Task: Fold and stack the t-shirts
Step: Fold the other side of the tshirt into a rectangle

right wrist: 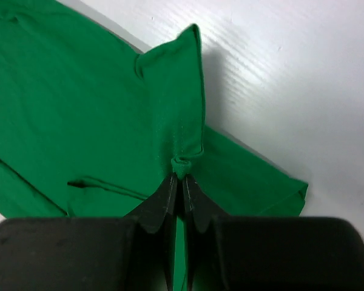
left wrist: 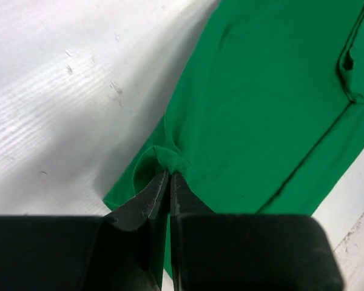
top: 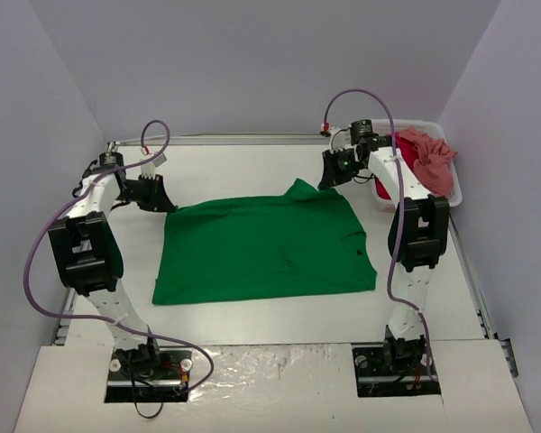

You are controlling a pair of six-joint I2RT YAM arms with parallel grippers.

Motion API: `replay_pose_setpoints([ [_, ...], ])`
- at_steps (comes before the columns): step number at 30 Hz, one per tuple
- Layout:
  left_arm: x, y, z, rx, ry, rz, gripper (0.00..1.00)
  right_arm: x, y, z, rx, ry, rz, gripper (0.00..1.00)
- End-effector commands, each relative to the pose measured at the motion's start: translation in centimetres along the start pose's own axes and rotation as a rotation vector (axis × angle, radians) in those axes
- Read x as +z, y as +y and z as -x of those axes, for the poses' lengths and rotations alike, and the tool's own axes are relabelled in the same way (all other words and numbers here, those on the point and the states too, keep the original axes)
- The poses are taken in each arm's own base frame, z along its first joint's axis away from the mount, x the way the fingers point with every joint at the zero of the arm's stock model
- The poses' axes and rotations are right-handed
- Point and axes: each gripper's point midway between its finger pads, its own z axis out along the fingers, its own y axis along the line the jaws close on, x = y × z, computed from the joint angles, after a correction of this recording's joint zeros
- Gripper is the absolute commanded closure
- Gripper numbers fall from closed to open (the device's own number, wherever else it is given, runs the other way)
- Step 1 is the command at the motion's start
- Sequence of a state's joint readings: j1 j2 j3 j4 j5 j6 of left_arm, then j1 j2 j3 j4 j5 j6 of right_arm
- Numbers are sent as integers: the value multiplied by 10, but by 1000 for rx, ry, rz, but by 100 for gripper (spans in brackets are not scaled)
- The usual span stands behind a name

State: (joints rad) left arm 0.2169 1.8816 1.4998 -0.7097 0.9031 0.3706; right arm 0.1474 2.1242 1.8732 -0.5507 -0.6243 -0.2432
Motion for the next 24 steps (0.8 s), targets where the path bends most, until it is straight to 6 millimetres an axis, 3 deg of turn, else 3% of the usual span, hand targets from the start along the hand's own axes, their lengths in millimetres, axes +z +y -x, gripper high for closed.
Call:
replay_pose_setpoints([
  [1, -23, -19, 11, 78, -72, -27, 98, -32, 16, -14, -28, 37, -19, 100],
  [17, -42, -30, -26, 156, -53, -114, 98, -73, 34, -56, -29, 83, -80, 100],
  [24, -46, -51, -50, 243, -10, -219, 98, -83, 37, -73, -26, 115, -78, 100],
])
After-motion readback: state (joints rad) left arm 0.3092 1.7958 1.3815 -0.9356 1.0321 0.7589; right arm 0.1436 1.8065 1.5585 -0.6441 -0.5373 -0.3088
